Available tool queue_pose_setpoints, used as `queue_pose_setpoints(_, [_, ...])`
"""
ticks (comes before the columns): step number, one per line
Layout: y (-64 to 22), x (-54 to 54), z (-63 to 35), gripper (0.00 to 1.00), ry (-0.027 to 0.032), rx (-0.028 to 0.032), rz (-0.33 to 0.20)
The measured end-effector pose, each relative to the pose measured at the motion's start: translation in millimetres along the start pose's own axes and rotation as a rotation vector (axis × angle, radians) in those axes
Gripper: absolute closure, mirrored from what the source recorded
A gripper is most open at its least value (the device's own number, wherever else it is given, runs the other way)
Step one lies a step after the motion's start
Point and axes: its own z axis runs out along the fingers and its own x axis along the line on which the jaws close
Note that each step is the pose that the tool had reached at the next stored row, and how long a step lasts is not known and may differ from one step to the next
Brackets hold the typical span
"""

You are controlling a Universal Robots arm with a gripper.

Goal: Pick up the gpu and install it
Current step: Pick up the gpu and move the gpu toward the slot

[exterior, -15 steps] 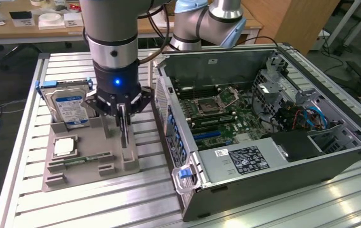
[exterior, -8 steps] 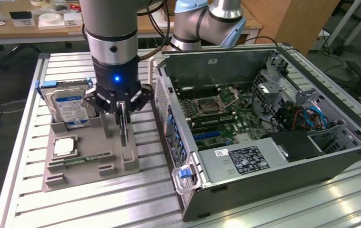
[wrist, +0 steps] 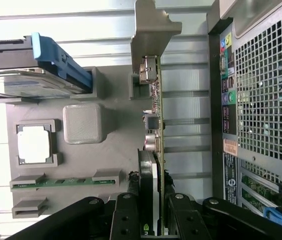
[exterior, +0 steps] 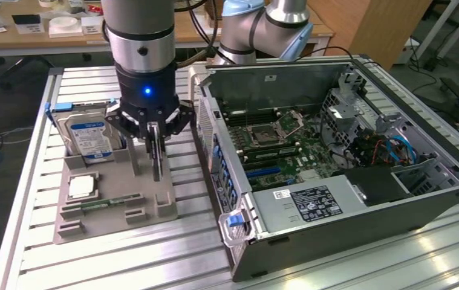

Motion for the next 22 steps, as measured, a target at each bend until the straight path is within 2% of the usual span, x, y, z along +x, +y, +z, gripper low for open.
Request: queue_pose_setpoints(22, [2.0,0.4,-44.0,0.72,0.0001,0.0001,0.0])
